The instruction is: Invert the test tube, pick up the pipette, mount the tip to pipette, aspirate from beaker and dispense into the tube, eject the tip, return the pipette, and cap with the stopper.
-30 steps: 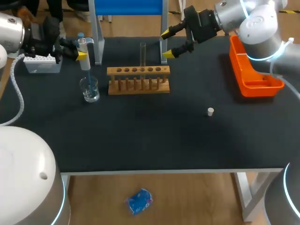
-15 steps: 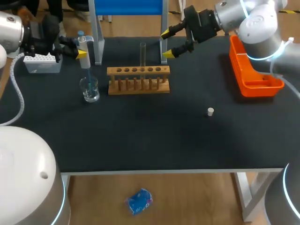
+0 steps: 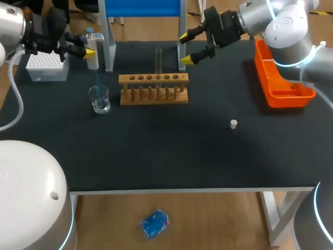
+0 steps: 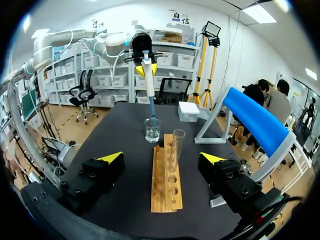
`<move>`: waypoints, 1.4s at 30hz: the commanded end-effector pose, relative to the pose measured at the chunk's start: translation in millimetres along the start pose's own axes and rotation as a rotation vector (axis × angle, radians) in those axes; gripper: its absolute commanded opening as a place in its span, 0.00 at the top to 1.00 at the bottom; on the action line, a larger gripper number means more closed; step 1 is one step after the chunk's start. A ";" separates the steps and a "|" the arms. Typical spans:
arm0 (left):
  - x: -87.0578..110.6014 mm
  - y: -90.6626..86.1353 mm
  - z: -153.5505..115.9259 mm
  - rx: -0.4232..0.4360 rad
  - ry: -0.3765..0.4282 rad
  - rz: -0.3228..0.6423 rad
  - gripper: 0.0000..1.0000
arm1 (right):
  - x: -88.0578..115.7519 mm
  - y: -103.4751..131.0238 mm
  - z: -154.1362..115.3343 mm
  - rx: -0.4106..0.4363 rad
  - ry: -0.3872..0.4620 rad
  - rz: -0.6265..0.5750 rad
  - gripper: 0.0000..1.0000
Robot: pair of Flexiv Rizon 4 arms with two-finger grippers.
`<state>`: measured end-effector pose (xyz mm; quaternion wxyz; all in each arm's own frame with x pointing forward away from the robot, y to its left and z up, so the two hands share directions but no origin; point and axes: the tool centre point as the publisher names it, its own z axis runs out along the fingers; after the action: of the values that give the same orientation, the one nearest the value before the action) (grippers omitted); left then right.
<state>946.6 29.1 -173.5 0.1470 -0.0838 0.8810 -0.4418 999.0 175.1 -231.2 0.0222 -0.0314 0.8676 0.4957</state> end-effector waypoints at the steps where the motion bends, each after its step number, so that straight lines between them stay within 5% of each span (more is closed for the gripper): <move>1: -2.6 -11.0 -9.7 -0.022 0.012 0.000 1.00 | 0.4 -0.2 -0.2 0.000 0.000 -0.001 0.00; 19: -9.7 -49.6 -33.9 -0.045 0.004 0.033 1.00 | 0.4 -0.2 -0.2 0.000 0.000 -0.001 0.00; 42: -10.6 -52.2 -36.3 -0.041 0.000 0.033 1.00 | 0.4 -0.2 -0.2 0.000 0.000 -0.001 0.00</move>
<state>946.4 26.9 -113.8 0.1526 -0.0720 0.8910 -0.4214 998.9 175.3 -231.0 0.0222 -0.0314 0.8678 0.4954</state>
